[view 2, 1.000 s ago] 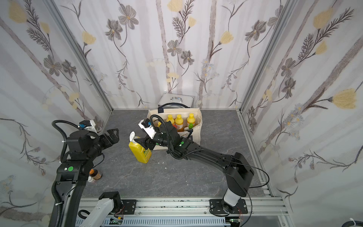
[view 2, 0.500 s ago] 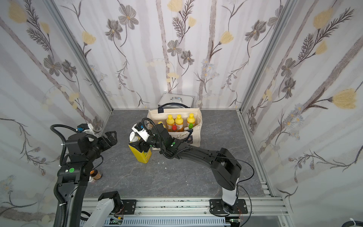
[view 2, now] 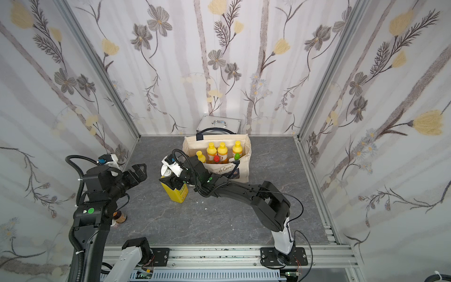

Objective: Pack dish soap into the shopping bag
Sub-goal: Pick up the bottle of dish soap at the center of the board.

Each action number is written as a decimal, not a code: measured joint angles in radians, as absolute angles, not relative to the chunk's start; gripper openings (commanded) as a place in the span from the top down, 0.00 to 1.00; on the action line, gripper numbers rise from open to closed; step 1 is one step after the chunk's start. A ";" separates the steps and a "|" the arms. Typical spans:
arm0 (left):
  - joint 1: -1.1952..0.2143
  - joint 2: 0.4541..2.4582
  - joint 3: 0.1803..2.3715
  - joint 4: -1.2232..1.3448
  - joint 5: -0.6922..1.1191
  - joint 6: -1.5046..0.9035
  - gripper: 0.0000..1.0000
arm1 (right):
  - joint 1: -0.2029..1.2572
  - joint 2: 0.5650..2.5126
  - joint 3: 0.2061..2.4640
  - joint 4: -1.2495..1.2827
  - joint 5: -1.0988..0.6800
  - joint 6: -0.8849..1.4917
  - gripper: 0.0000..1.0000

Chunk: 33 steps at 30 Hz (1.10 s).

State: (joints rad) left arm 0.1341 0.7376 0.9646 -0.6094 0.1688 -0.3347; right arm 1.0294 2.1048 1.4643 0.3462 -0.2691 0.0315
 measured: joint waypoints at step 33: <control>0.136 0.719 0.938 -0.580 0.160 -0.304 0.00 | 1.045 2.127 1.536 0.297 -0.186 -0.066 1.00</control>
State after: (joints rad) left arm 0.1364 0.7193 0.9382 -0.5804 0.1600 -0.3038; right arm 1.0454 2.1273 1.5360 0.2966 -0.1864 -0.0662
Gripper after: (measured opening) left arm 0.997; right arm 0.311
